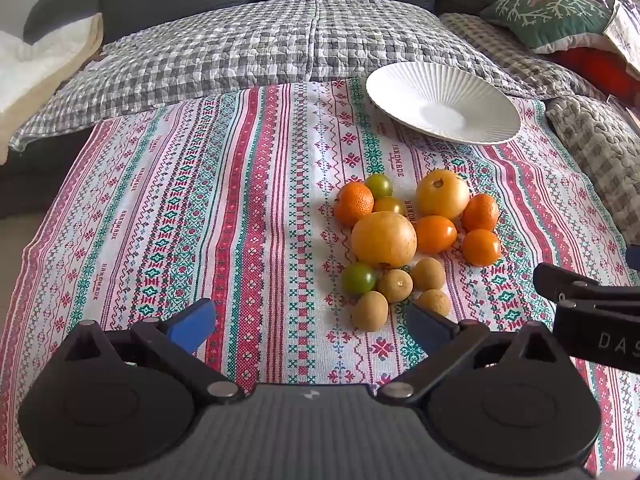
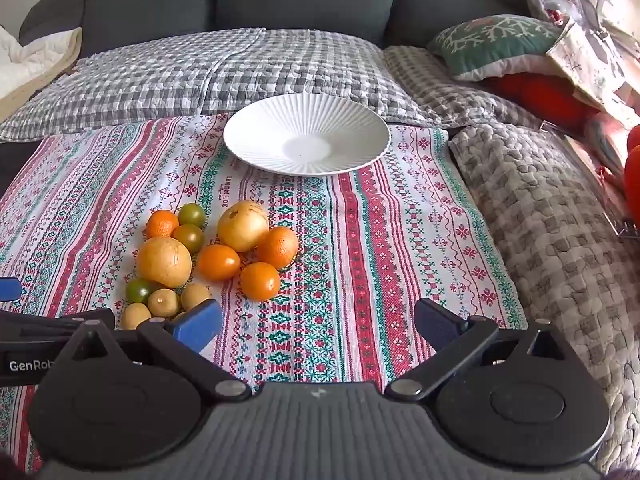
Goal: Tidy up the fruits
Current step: 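Move the right tool toward the small brown fruits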
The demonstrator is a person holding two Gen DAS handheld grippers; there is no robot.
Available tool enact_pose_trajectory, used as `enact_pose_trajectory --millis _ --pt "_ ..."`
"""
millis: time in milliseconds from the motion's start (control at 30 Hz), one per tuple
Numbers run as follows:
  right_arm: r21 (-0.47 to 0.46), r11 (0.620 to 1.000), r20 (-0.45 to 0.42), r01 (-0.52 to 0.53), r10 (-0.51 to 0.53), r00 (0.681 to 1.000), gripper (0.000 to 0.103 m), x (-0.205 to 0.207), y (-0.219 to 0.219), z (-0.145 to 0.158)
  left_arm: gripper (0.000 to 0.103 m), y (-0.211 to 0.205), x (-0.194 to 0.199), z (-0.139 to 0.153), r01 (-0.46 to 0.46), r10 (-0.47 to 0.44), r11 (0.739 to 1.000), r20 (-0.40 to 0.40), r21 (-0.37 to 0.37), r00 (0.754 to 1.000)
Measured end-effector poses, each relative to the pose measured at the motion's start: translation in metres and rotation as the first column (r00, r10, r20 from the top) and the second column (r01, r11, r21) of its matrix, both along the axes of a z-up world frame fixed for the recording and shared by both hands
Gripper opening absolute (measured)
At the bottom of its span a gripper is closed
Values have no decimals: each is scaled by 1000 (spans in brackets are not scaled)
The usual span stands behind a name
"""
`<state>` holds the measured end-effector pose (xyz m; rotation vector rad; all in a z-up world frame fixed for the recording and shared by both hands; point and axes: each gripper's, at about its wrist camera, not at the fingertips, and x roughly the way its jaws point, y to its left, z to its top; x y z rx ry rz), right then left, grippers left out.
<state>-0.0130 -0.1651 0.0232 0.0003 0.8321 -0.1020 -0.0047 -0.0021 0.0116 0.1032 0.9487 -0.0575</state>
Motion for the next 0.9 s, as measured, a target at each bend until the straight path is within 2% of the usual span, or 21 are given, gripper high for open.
enact_pose_trajectory --millis 133,300,500,700,900 --pt "51 998 20 41 -42 999 103 5 -1 3 94 7 4 -3 -22 22 1000 -19 -21 1000" --pt "166 983 -43 78 -72 997 102 7 0 0 94 8 3 -6 10 -11 1000 -39 -24 999" --pt "155 988 59 4 -13 998 103 0 16 9 94 11 7 -6 13 -14 1000 -65 -5 998" --pt "172 985 30 10 -15 999 103 8 12 4 94 9 8 1 34 -34 999 -52 4 998" --pt "156 988 -24 6 -2 1000 103 9 10 0 94 10 11 -10 39 -40 999 -70 -13 997"
